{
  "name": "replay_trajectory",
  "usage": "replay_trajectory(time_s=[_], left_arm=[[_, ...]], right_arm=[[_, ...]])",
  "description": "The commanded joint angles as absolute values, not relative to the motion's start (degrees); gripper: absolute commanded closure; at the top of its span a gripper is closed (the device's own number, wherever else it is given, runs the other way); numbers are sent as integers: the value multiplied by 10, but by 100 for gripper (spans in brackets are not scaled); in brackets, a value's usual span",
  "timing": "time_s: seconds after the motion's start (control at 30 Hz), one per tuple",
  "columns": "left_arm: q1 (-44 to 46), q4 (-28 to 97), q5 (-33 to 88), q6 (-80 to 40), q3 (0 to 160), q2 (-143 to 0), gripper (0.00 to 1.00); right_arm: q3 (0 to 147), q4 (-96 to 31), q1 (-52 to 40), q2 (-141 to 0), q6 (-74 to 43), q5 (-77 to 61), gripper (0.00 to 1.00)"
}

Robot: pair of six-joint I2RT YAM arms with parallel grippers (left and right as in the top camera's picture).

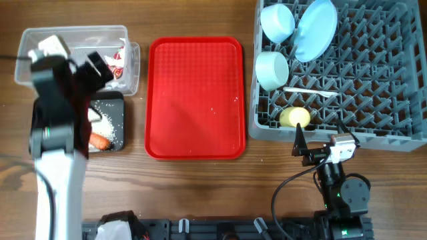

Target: Sort waste into correct bins and load items into the dishwasher rack

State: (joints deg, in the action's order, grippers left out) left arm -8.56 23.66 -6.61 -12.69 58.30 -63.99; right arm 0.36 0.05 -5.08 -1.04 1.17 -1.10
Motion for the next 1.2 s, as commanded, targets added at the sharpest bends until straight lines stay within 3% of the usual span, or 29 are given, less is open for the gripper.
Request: replay_trajectory(time_s=[0.0, 0.57, 0.8, 1.17], left_arm=[[-84, 216, -8, -122, 483, -539, 0], [-61, 198, 44, -122, 181, -100, 0], [-52, 83, 45, -124, 79, -6, 0], [-52, 75, 30, -124, 48, -2, 0]], right_arm=[[3, 2, -48, -3, 7, -20, 0], [3, 2, -48, -3, 7, -20, 0], [3, 2, -48, -3, 6, -20, 0], [3, 2, -48, -3, 7, -20, 0]])
